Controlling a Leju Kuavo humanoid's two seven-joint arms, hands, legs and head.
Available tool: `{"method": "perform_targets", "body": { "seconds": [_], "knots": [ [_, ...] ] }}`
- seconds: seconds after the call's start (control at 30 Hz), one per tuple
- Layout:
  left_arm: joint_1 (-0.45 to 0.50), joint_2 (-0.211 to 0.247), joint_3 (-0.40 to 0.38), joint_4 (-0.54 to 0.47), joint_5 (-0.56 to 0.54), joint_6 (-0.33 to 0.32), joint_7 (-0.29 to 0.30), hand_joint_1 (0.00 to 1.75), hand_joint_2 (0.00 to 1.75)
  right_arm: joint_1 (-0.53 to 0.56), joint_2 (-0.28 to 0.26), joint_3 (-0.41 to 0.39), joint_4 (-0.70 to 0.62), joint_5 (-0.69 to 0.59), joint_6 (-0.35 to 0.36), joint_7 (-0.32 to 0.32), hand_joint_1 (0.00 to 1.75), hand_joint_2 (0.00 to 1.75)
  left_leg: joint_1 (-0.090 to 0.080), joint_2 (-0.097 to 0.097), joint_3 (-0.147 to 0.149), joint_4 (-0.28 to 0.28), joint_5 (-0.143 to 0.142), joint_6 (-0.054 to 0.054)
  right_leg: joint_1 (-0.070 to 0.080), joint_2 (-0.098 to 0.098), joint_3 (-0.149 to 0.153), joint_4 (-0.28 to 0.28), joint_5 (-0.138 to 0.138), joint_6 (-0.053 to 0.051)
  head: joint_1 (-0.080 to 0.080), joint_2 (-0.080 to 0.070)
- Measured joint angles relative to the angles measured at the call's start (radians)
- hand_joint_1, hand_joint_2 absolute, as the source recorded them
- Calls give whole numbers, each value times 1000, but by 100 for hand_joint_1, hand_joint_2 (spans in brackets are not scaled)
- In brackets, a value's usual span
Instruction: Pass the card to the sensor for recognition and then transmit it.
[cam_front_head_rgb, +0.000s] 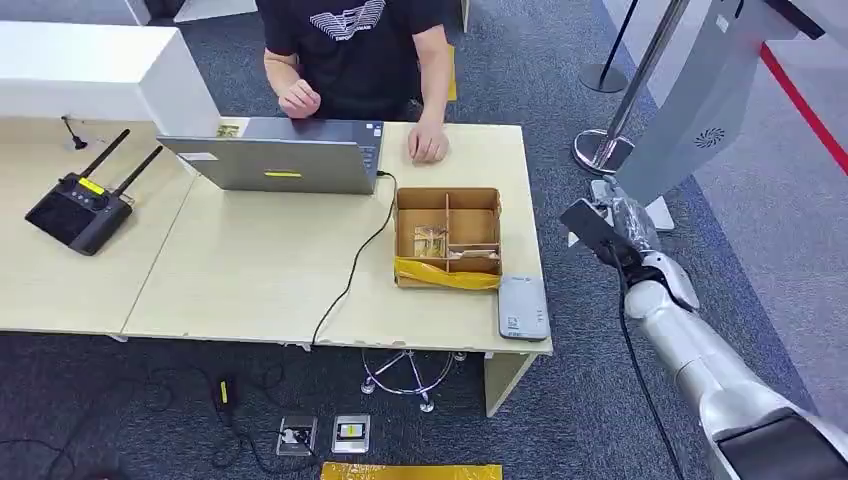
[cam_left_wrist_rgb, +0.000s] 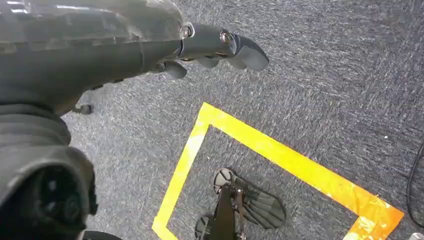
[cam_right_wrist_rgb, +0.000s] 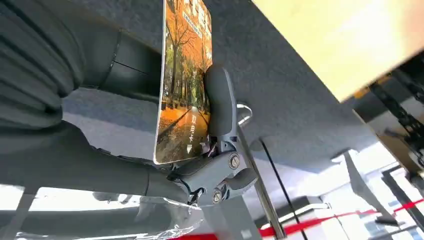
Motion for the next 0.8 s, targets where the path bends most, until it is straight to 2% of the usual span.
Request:
{"method": "perform_targets", "body": {
  "seconds": [0.3,0.6,0.8],
  "knots": [
    [0,13,-2,0,-39,-45,-21,0,0,-100,7,0,-56,51,18,34,175,175,0,-1,-1,0,0,0,0,-1,0,0,0,0,0,0],
    [-2,19,-3,0,-74,-69,-46,0,0,-131,109,11,-60,92,-16,47,175,175,1,-1,-1,0,0,0,1,-1,0,1,0,0,1,0],
    [-2,21,-3,0,-87,-78,-48,0,0,-130,156,19,-60,105,-28,54,175,175,1,-1,-1,0,0,0,1,0,0,0,0,0,0,0]
  ]
}}
